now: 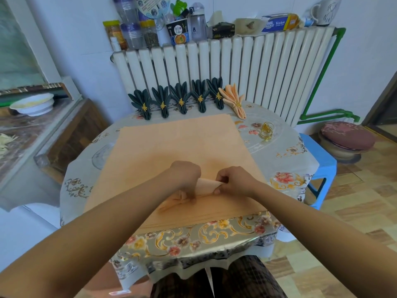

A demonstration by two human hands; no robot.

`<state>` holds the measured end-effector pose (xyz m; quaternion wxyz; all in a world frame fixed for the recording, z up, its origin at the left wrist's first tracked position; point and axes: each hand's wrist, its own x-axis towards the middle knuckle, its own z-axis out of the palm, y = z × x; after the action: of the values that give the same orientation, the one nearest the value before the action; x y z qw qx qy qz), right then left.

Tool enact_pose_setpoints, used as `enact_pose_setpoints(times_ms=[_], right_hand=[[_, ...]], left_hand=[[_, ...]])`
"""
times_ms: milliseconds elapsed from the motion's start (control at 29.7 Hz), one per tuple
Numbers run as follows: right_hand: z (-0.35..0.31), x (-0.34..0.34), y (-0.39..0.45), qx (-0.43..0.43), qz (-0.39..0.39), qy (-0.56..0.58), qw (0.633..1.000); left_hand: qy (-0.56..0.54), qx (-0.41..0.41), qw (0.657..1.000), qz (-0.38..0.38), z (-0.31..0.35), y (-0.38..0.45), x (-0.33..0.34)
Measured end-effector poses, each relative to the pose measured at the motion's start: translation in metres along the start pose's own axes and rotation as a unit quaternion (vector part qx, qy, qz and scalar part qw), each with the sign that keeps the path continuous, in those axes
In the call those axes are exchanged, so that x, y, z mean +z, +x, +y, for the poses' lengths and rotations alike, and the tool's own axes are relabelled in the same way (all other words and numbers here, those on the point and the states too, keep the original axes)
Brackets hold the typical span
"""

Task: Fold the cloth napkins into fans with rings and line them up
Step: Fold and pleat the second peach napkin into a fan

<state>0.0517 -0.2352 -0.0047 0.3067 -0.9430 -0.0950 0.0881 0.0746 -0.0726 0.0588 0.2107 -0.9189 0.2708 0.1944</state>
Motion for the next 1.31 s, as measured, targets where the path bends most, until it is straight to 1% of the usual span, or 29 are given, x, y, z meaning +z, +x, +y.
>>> enact_pose_setpoints(times_ms=[67,135,202,236,337,438,505,606,707,808,943,1010,1145,1179,1246,1313], right_hand=[[-0.001,-0.003,0.002,0.004,-0.011,-0.003,1.000],[-0.002,-0.003,0.003,0.007,-0.015,0.004,1.000],[0.000,-0.002,0.002,0.009,-0.012,0.020,1.000],[0.001,-0.002,0.001,0.009,-0.008,0.027,1.000],[0.004,0.000,-0.001,0.005,-0.002,0.039,0.999],[0.005,0.002,-0.003,-0.002,0.002,0.040,0.999],[0.006,0.004,-0.005,-0.009,0.012,0.045,0.999],[0.006,0.009,-0.009,-0.009,0.041,0.060,0.997],[0.003,0.015,-0.008,0.004,0.064,0.043,0.997],[-0.001,0.019,-0.005,0.021,0.071,0.019,0.997],[-0.002,0.020,-0.007,0.027,0.078,0.020,0.996],[-0.003,0.020,-0.006,0.027,0.075,0.018,0.997],[-0.004,0.017,-0.005,0.024,0.061,0.007,0.998],[-0.004,0.016,-0.005,0.024,0.057,0.008,0.998],[-0.005,0.014,-0.004,0.026,0.049,0.011,0.998],[-0.006,0.014,-0.003,0.024,0.042,-0.001,0.999]], left_hand=[[-0.090,0.014,0.995,-0.035,-0.017,0.002,-0.003],[-0.175,0.030,0.983,-0.054,-0.035,0.002,-0.004],[-0.254,0.025,0.966,-0.052,-0.050,0.004,0.002],[-0.277,0.017,0.960,-0.047,-0.056,0.004,0.006],[-0.292,-0.015,0.956,-0.029,-0.058,0.006,0.023],[-0.302,-0.060,0.951,0.038,-0.051,0.008,0.037],[-0.319,-0.097,0.940,0.075,-0.047,0.007,0.045],[-0.344,-0.136,0.924,0.097,-0.040,0.003,0.053],[-0.333,-0.168,0.922,0.105,-0.034,-0.002,0.055],[-0.292,-0.196,0.929,0.117,-0.031,-0.006,0.058],[-0.235,-0.208,0.938,0.144,-0.027,-0.009,0.066],[-0.235,-0.209,0.935,0.162,-0.025,-0.011,0.073],[-0.259,-0.181,0.929,0.192,-0.016,-0.013,0.089],[-0.240,-0.170,0.935,0.197,-0.015,-0.014,0.093],[-0.166,-0.135,0.950,0.226,-0.015,-0.014,0.095],[-0.096,-0.053,0.958,0.264,-0.016,-0.012,0.094]])
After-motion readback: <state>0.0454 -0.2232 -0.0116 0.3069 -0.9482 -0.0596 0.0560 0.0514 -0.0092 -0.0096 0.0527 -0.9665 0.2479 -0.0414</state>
